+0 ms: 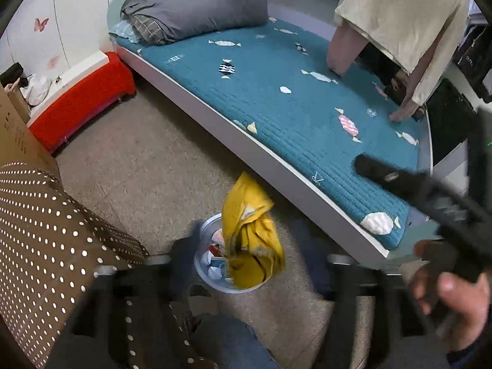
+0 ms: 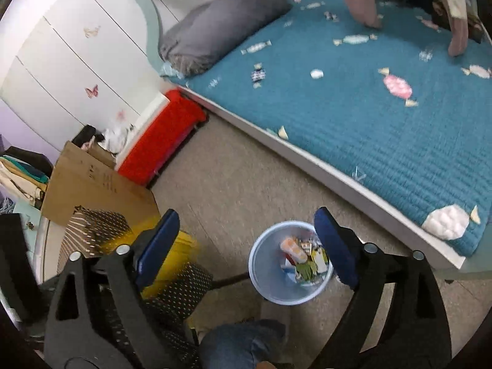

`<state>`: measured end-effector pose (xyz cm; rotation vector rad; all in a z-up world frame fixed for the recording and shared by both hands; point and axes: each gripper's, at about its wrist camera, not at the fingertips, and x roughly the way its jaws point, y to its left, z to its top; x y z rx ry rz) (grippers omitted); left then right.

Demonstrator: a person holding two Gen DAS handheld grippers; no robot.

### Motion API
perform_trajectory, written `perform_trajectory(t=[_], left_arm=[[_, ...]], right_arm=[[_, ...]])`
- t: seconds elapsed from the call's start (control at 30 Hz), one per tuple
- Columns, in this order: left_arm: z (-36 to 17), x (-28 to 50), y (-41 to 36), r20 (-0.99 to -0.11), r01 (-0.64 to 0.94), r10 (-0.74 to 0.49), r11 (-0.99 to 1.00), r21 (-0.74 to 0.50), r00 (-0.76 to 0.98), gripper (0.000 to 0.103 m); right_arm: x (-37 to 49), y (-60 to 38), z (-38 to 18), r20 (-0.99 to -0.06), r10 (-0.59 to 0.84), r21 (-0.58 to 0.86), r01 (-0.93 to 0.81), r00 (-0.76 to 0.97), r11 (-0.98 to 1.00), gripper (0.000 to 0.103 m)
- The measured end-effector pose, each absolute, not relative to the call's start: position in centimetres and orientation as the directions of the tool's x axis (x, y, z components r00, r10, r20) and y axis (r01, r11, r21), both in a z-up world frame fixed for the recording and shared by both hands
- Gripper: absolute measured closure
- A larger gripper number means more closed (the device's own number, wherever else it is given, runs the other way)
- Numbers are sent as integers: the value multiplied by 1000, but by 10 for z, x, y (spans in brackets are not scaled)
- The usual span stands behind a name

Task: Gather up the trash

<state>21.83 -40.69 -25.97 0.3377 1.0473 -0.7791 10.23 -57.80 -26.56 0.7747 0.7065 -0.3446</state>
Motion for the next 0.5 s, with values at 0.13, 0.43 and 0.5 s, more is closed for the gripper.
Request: perform_trajectory(t=[0.13,0.43,0.5], left_arm=[[-245,213,-396,-843,702,-434,706,-99,318,14],[-183,178,-340,-738,642,-459,765,-46,495,11],[-166,167,-324,-707,621,-448,783,-16,547,9]], right_arm=[[95,-572,-244,-669,-66,508,521,740,685,6],[75,-530,-192,-618,-101,478,475,780,739,6],[72,-514,-175,-601,-99,472,451,793,758,6]])
